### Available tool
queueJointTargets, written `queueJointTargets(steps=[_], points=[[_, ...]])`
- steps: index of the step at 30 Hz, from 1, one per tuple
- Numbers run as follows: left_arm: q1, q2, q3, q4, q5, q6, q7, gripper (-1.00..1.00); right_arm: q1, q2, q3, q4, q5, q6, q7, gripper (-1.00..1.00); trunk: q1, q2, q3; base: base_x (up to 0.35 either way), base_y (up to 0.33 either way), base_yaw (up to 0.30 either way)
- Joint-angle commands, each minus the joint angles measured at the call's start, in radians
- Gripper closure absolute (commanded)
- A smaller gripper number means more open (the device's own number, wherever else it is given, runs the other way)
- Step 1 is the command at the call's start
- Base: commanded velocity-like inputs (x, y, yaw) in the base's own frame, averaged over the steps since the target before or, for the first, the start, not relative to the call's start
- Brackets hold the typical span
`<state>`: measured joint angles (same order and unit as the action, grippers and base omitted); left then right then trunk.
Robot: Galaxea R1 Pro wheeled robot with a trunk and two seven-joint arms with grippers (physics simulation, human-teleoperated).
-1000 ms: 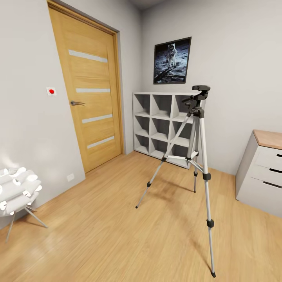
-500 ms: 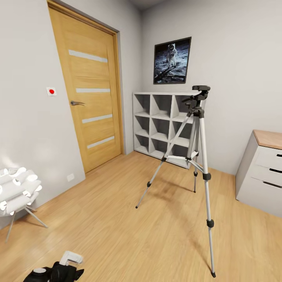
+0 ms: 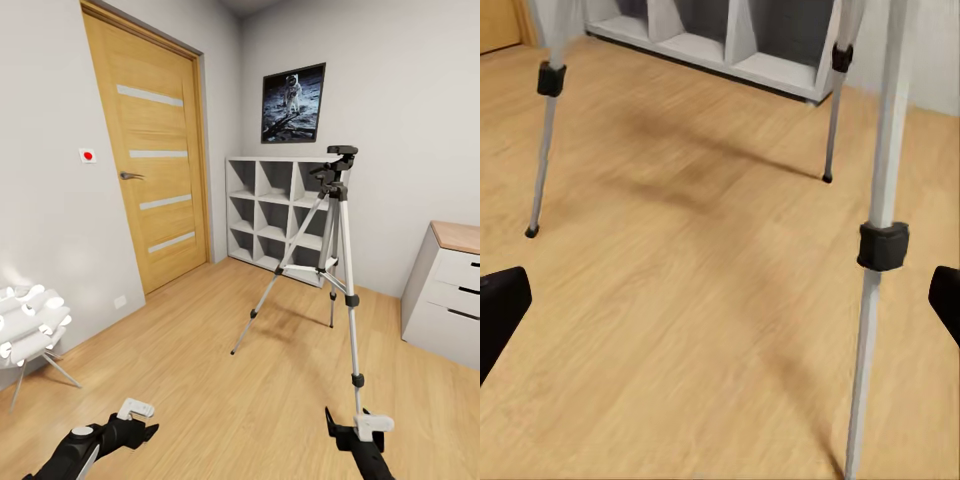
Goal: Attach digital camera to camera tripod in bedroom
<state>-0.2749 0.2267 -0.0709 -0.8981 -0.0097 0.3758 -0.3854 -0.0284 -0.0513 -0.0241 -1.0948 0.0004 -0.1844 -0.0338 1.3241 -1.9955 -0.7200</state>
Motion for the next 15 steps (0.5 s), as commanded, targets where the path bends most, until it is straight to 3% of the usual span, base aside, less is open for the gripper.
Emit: queueJointTargets(steps=[1,9,12,13,15], points=[[-0.002,0.0,-0.002,-0.003,-0.001,0.004,-0.002,-1.0,-0.004,0.001,0.032,-0.05,0.0,0.026,-0.004,-1.0,0.0,0.0,-0.001,0.0,0.0,0.0],[-0.005,0.007,-0.013,-0.001,-0.001,0.006,-0.001,-1.0,-0.029,0.002,0.098,-0.133,0.0,0.129,-0.003,-1.0,0.0,0.0,-0.001,0.0,0.0,0.0],[-0.006,0.024,-0.015,-0.001,-0.001,0.013,0.002,-1.0,-0.034,0.002,0.104,-0.141,-0.001,0.142,-0.003,-1.0,0.0,0.0,-0.001,0.0,0.0,0.0],[-0.006,0.057,-0.017,-0.001,-0.001,0.014,0.002,-1.0,-0.036,0.002,0.108,-0.144,-0.002,0.149,-0.004,-1.0,0.0,0.0,-0.001,0.0,0.0,0.0],[-0.006,0.067,-0.018,-0.002,-0.001,0.013,0.002,-1.0,-0.037,0.002,0.109,-0.144,-0.002,0.149,-0.004,-1.0,0.0,0.0,-0.001,0.0,0.0,0.0]])
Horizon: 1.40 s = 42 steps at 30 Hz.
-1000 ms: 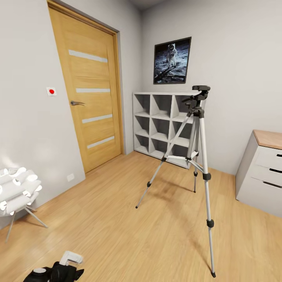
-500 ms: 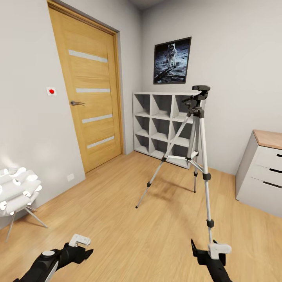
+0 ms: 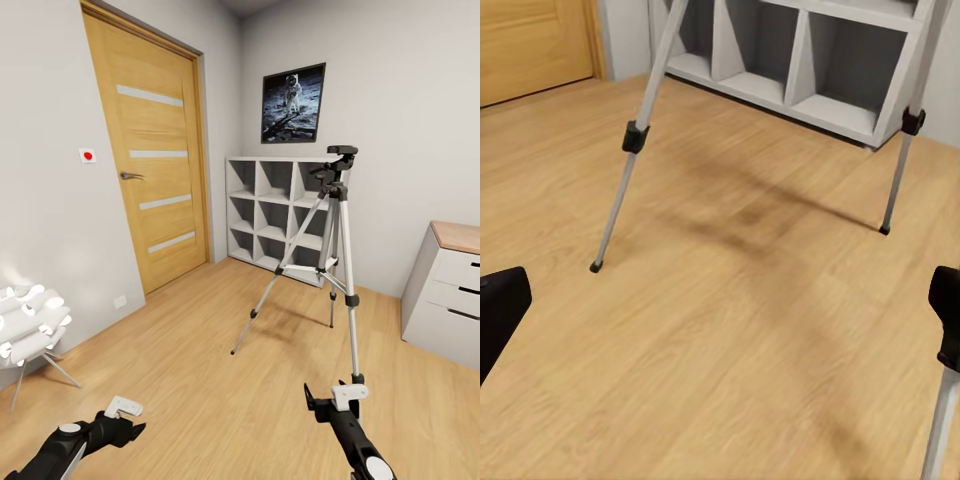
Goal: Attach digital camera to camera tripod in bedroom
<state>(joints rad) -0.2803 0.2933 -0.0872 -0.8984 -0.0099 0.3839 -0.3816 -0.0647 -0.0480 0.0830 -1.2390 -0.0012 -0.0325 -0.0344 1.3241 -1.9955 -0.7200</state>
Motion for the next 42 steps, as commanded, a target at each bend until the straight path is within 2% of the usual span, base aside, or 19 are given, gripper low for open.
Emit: queueJointTargets(steps=[1,4,8,9,12,13,15,18,19,24,25,29,37,39,41,42], points=[[0.0,0.005,-0.002,-0.002,-0.001,0.005,-0.002,-1.0,-0.001,-0.001,0.003,0.0,0.0,-0.002,-0.003,-1.0,0.0,0.0,-0.001,0.0,0.0,0.0],[0.0,0.012,-0.004,-0.001,-0.001,0.005,-0.003,-1.0,-0.001,-0.001,0.006,0.0,0.0,-0.002,-0.003,-1.0,0.004,-0.007,-0.004,0.0,0.0,0.0],[0.0,0.005,-0.056,0.001,-0.001,0.004,-0.005,-1.0,-0.001,-0.001,0.01,0.0,0.0,-0.001,-0.002,-1.0,0.019,-0.035,-0.017,0.0,0.0,0.0],[0.0,0.005,-0.083,0.001,-0.001,0.004,-0.005,-1.0,-0.001,-0.001,0.016,0.0,0.0,-0.001,-0.001,-1.0,0.023,-0.042,-0.02,0.0,0.0,0.0],[0.0,0.006,-0.117,0.0,-0.001,0.004,-0.005,-1.0,-0.001,-0.001,0.042,0.0,0.0,-0.001,0.005,-1.0,0.034,-0.063,-0.029,0.0,0.0,0.0],[0.0,0.009,-0.131,-0.003,-0.001,0.005,-0.007,-1.0,-0.001,-0.001,0.061,0.0,0.0,0.0,0.019,-1.0,0.038,-0.07,-0.032,0.0,0.0,0.0],[0.0,0.013,-0.14,-0.009,-0.001,0.006,-0.015,-1.0,-0.001,-0.001,0.075,0.001,-0.001,0.0,0.045,-1.0,0.046,-0.084,-0.039,0.0,0.0,0.0],[0.0,0.027,-0.149,-0.031,-0.001,0.006,-0.074,-1.0,-0.001,-0.002,0.089,0.001,-0.001,0.0,0.139,-1.0,0.057,-0.105,-0.048,0.0,0.0,0.0],[0.0,0.037,-0.15,-0.05,-0.001,0.008,-0.121,-1.0,-0.001,-0.004,0.091,0.001,-0.001,0.0,0.191,-1.0,0.061,-0.112,-0.051,0.0,0.0,0.0],[0.0,0.06,-0.139,-0.16,0.0,0.039,-0.263,-1.0,-0.001,-0.008,0.082,0.001,0.001,-0.001,0.323,-1.0,0.08,-0.147,-0.067,0.0,0.0,0.0],[0.0,0.061,-0.138,-0.168,0.0,0.05,-0.272,-1.0,-0.001,-0.008,0.081,0.001,0.002,-0.001,0.331,-1.0,0.084,-0.154,-0.07,0.0,0.0,0.0],[0.0,0.053,-0.136,-0.189,0.0,0.106,-0.296,-1.0,-0.001,-0.009,0.079,0.001,0.003,-0.003,0.344,-1.0,0.1,-0.182,-0.082,0.0,0.0,0.0],[0.0,0.044,-0.134,-0.196,0.0,0.141,-0.308,-1.0,-0.001,-0.009,0.078,0.001,0.004,-0.006,0.308,-1.0,0.13,-0.238,-0.108,0.0,0.0,0.0],[0.0,0.04,-0.14,-0.196,0.0,0.141,-0.308,-1.0,-0.001,-0.009,0.077,0.001,0.004,-0.006,0.307,-1.0,0.138,-0.252,-0.114,0.0,0.0,0.0],[0.0,0.034,-0.161,-0.195,-0.001,0.142,-0.308,-1.0,-0.001,-0.009,0.077,0.001,0.004,-0.007,0.306,-1.0,0.146,-0.266,-0.12,0.0,0.0,0.0],[0.0,0.033,-0.182,-0.195,-0.001,0.142,-0.309,-1.0,-0.001,-0.009,0.076,0.001,0.004,-0.007,0.306,-1.0,0.149,-0.273,-0.123,0.0,0.0,0.0]])
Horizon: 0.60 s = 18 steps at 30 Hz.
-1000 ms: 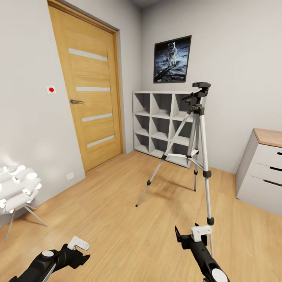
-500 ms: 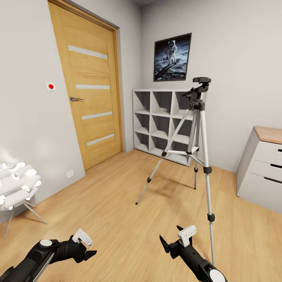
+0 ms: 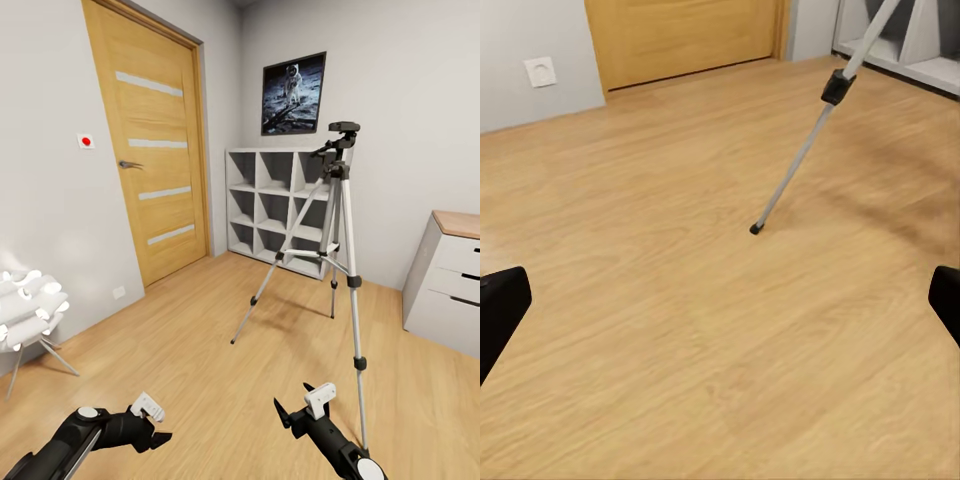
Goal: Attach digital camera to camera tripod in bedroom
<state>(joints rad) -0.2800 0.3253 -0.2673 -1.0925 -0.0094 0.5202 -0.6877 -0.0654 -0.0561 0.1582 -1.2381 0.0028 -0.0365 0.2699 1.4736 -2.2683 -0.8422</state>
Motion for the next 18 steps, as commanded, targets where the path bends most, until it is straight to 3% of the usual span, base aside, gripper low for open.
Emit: queueJointTargets(steps=[1,4,6,13,18], points=[[-0.001,0.001,-0.015,-0.001,-0.001,0.006,-0.002,-1.0,-0.001,-0.001,0.001,0.0,0.0,-0.003,0.002,-1.0,0.004,-0.008,-0.004,0.0,0.0,0.0],[-0.001,0.008,-0.086,0.004,-0.001,0.008,-0.003,-1.0,-0.001,-0.001,0.0,0.0,0.0,-0.003,0.001,-1.0,0.011,-0.022,-0.01,0.0,0.0,0.0],[-0.001,0.012,-0.114,0.015,-0.001,0.008,-0.003,-1.0,-0.001,-0.001,0.0,0.0,0.0,-0.003,0.0,-1.0,0.011,-0.022,-0.01,0.0,0.0,0.0],[-0.001,0.017,-0.139,0.037,-0.001,0.009,-0.002,-1.0,-0.001,-0.001,0.0,0.0,0.0,-0.003,0.0,-1.0,0.034,-0.064,-0.029,0.0,0.0,0.0],[-0.001,0.017,-0.145,0.041,-0.001,0.008,-0.001,-1.0,-0.001,-0.001,0.0,0.0,0.0,-0.003,0.0,-1.0,0.034,-0.064,-0.029,0.0,0.0,0.0]])
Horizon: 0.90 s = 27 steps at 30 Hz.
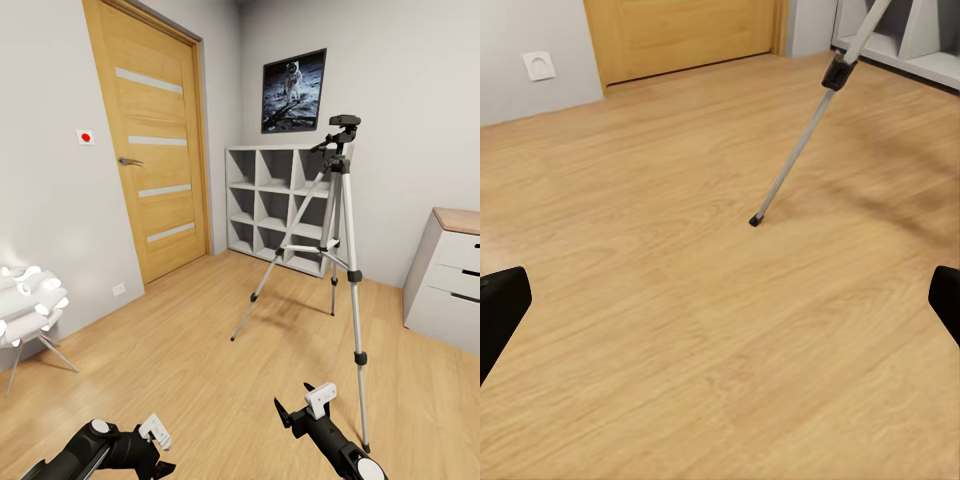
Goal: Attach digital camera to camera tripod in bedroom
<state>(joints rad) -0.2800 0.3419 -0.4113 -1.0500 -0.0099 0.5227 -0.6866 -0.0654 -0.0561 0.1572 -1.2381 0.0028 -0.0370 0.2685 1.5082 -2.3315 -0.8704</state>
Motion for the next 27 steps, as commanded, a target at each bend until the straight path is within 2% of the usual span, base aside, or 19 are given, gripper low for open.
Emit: queueJointTargets(steps=[1,5,10,15,19,27], points=[[-0.001,0.001,-0.001,-0.001,-0.001,0.006,-0.003,-1.0,-0.001,-0.001,0.001,0.0,0.0,-0.003,0.002,-1.0,0.0,0.0,-0.001,0.0,0.0,0.0],[-0.001,0.001,0.0,0.0,-0.001,0.005,-0.003,-1.0,-0.001,-0.001,0.001,0.0,0.0,-0.003,0.002,-1.0,0.0,0.0,-0.001,0.0,0.0,0.0],[-0.001,-0.002,-0.002,0.002,-0.001,0.004,0.007,-1.0,-0.001,-0.001,0.001,0.0,0.0,-0.003,0.002,-1.0,0.019,-0.035,-0.017,0.0,0.0,0.0],[-0.001,-0.005,-0.005,0.008,-0.001,0.004,0.047,-1.0,-0.001,-0.001,0.001,0.0,0.0,-0.002,0.002,-1.0,0.038,-0.07,-0.032,0.0,0.0,0.0],[-0.001,-0.014,-0.006,0.033,-0.001,0.003,0.111,-1.0,-0.001,-0.001,0.001,0.001,0.0,0.001,0.002,-1.0,0.053,-0.098,-0.045,0.0,0.0,0.0],[-0.001,-0.023,-0.005,0.086,-0.001,0.001,0.125,-1.0,-0.001,-0.001,0.0,0.02,0.0,0.003,0.0,-1.0,0.084,-0.154,-0.07,0.0,0.0,0.0]])
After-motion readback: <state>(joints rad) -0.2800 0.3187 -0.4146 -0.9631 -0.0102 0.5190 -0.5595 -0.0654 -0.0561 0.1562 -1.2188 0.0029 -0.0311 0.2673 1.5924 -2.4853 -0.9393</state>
